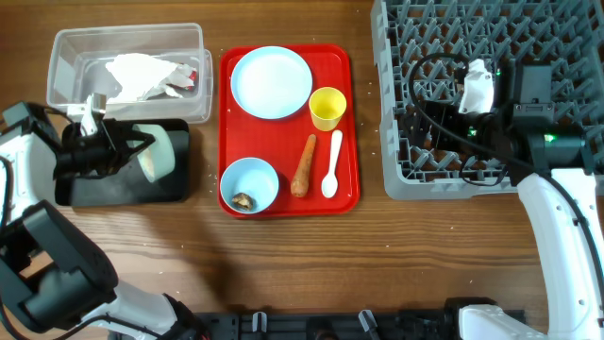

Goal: Sort waste into correct bins and load items into the dishwasher rack
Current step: 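Tilt the green bowl over the black tray to pour out the rice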

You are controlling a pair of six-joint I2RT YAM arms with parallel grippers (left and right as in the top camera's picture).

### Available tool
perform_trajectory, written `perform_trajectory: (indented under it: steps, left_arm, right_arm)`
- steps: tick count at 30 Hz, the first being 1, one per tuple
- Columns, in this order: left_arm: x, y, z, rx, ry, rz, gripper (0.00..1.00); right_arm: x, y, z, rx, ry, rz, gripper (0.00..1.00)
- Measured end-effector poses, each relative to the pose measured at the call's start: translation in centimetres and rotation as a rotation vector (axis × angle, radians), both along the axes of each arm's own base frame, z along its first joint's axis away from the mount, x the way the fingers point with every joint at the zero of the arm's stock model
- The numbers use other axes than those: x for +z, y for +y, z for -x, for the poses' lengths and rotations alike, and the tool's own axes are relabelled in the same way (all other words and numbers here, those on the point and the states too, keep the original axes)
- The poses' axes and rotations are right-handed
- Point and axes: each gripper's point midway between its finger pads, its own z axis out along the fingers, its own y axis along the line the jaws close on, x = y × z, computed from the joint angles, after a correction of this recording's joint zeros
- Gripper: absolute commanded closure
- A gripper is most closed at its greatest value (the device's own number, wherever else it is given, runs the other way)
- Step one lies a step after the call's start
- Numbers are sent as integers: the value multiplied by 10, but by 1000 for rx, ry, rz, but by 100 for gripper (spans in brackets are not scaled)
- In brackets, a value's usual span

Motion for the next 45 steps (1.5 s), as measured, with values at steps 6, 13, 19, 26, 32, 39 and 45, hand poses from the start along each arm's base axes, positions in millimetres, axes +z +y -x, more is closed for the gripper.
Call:
perform_trajectory:
  steps: [6, 13, 19, 26, 32, 39, 45]
  left_arm:
    - [15, 14, -5, 73, -119, 204, 96]
    - [18, 35, -5, 172, -135, 389, 96]
    - [48, 42, -5, 228, -193, 572, 96]
    - [56, 40, -3, 247, -170, 642, 96]
    - [57, 41, 3, 291, -100, 700, 96]
    - [60, 42, 12, 367, 29, 807, 96]
    - [61, 2, 3, 243, 40, 779, 96]
  right_arm:
    - [-1, 0, 1, 0, 7, 0, 0]
    - [-2, 0, 3, 0, 14, 0, 0]
    - [-2, 0, 3, 0, 14, 0, 0]
    - [-2, 0, 3, 0, 14, 0, 0]
    - [-5, 0, 8, 0, 38, 1, 0]
    - [-5, 0, 8, 0, 41, 1, 0]
    - [-2, 0, 2, 0, 12, 0, 0]
